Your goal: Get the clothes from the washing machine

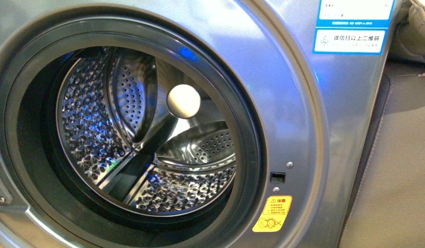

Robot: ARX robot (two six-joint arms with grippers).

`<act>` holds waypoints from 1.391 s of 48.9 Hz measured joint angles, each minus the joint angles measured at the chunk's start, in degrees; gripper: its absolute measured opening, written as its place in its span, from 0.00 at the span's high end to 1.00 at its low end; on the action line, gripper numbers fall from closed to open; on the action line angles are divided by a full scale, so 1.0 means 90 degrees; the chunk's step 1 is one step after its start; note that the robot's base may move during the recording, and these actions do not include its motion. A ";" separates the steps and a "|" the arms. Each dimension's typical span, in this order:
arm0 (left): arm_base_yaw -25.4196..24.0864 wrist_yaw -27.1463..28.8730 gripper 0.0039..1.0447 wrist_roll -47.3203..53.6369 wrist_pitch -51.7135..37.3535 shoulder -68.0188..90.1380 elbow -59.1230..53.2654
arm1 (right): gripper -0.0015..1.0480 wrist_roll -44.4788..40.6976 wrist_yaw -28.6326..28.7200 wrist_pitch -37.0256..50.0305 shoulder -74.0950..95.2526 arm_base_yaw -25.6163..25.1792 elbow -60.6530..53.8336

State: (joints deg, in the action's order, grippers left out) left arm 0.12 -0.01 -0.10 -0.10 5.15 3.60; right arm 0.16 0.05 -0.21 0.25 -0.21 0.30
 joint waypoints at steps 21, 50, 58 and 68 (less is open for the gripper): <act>0.0000 0.0000 0.97 0.0000 0.0022 -0.0537 -0.0345 | 0.98 0.0000 0.0002 0.0000 0.0000 0.0000 0.0000; 0.0000 0.0000 0.47 -0.0005 0.0022 -0.0546 -0.0345 | 0.58 -0.0005 0.0000 0.0000 0.0000 0.0000 0.0000; 0.0000 0.0002 0.22 -0.0005 0.0022 -0.0544 -0.0345 | 0.33 -0.0005 0.0000 0.0000 0.0000 0.0000 0.0000; 0.0000 0.0000 0.06 0.0000 0.0022 -0.0546 -0.0345 | 0.06 0.0000 0.0000 0.0000 0.0000 0.0000 0.0000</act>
State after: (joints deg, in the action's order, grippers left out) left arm 0.12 -0.01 -0.10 0.10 0.23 0.49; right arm 0.16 0.05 -0.21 0.25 -0.21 0.30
